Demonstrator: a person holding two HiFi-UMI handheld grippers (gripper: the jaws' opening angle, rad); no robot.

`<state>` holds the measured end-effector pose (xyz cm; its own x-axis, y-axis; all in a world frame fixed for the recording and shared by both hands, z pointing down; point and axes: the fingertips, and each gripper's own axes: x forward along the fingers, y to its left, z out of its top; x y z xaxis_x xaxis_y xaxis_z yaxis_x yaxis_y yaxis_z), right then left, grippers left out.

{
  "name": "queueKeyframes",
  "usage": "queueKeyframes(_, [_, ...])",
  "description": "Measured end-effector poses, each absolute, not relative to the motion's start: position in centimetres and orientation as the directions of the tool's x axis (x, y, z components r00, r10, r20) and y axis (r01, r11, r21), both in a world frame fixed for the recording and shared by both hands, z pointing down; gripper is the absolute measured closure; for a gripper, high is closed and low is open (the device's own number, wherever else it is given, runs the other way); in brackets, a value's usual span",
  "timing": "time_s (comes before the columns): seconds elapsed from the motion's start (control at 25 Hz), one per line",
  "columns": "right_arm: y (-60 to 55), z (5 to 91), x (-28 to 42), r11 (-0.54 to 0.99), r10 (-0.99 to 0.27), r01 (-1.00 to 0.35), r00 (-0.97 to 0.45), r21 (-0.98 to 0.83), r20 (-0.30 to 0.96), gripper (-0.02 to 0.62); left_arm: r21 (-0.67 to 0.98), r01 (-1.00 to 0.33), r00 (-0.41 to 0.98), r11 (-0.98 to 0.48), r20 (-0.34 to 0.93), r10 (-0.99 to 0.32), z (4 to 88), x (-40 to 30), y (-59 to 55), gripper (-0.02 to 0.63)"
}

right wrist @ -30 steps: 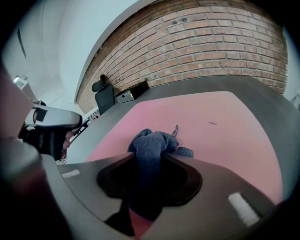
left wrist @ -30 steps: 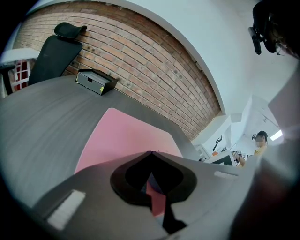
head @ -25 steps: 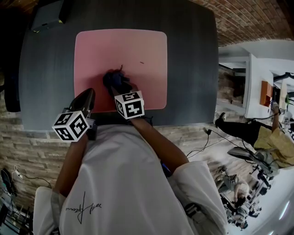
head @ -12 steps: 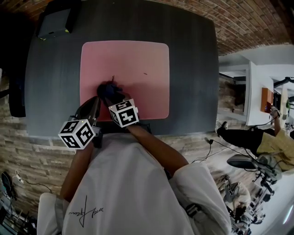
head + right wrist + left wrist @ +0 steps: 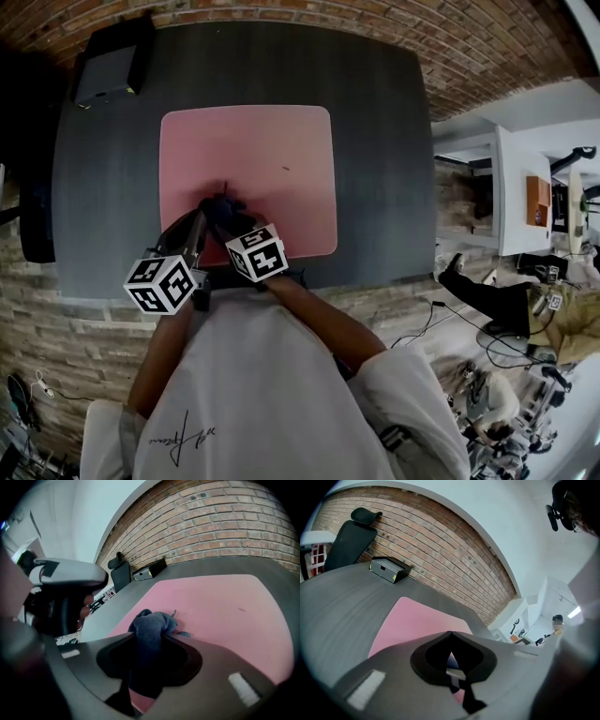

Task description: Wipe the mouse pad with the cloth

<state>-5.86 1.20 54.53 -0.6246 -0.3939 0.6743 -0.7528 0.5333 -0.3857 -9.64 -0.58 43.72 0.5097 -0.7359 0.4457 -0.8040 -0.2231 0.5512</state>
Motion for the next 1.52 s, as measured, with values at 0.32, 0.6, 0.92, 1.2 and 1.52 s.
queueKeyframes(0.32, [1.0,50.5,-1.3,0.481,-0.483,-0.796,-0.590,-0.367,0.647,0.457,0.553,-0.787,0.543,-0.273,0.411,-0.733,42.0,-8.0,-0.6,0.595])
queueKeyframes(0.6, [1.2,44.8,1.6,0.476,-0.595,-0.812,-0.581,-0.339,0.555,0.465,0.553,-0.768,0.569,-0.322,0.360,-0.740,39.2,-6.5,-0.4,0.598])
queueKeyframes(0.92, [1.8,42.5,5.9,0.423,-0.664,-0.855,-0.518,-0.300,0.539,0.477,0.591,-0.740,0.581,-0.322,0.318,-0.749,37.4,-4.9,0.5,0.600])
queueKeyframes(1.2, [2.7,41.8,5.6,0.449,-0.673,-0.841,-0.540,-0.302,0.506,0.480,0.518,-0.775,0.577,-0.362,0.347,-0.739,37.9,-5.4,0.7,0.599])
queueKeyframes(1.52, [3.8,40.0,5.8,0.525,-0.640,-0.788,-0.615,-0.323,0.461,0.486,0.514,-0.776,0.579,-0.364,0.352,-0.736,38.0,-5.2,1.2,0.598])
